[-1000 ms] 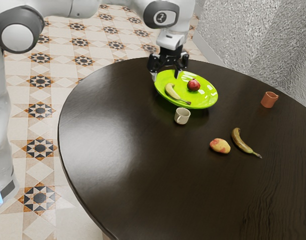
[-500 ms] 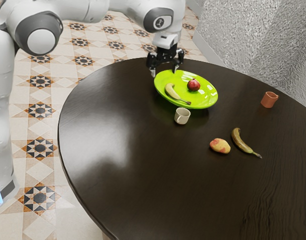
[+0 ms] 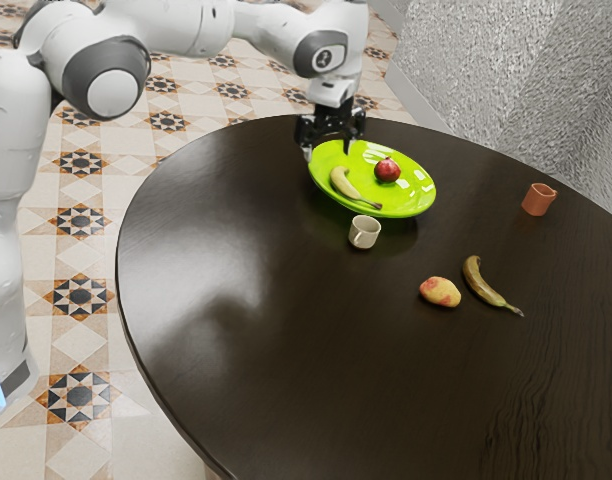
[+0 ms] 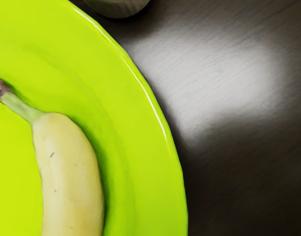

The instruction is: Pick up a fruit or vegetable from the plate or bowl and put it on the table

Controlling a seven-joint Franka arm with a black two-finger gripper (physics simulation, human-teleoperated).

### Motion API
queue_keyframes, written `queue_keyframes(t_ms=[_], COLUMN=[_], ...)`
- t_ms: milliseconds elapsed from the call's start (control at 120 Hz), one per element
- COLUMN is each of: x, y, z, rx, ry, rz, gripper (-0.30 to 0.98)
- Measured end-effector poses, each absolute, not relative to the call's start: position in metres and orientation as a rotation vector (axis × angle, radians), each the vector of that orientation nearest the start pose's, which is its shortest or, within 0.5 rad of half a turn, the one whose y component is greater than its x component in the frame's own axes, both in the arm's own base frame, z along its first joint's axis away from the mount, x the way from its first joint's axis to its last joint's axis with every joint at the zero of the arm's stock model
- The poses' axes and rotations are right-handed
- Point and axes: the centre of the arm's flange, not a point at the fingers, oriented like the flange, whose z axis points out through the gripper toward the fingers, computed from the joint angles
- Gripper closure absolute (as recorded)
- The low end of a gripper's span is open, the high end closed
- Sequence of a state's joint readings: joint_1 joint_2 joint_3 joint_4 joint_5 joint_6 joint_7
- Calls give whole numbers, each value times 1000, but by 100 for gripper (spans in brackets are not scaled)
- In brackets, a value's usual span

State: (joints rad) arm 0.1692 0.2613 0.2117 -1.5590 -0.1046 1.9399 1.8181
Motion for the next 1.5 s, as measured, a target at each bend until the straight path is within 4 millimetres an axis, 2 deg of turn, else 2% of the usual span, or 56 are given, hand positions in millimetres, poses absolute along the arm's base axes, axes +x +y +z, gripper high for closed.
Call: queue_keyframes(t_ms=[117,283,583,858,1158,1317,1500], x=[621,643,670,682,685,688,687], y=[222,219,222,226,235,235,238], z=[506,495,465,450,437,435,436], rx=[-2304,-2279,-2284,-2301,-2324,-2333,-2367], ry=[1981,1987,1991,1975,1933,1918,1868], rz=[-154,-148,-134,-128,-137,-147,-149], gripper=[0,0,0,1,4,15,43])
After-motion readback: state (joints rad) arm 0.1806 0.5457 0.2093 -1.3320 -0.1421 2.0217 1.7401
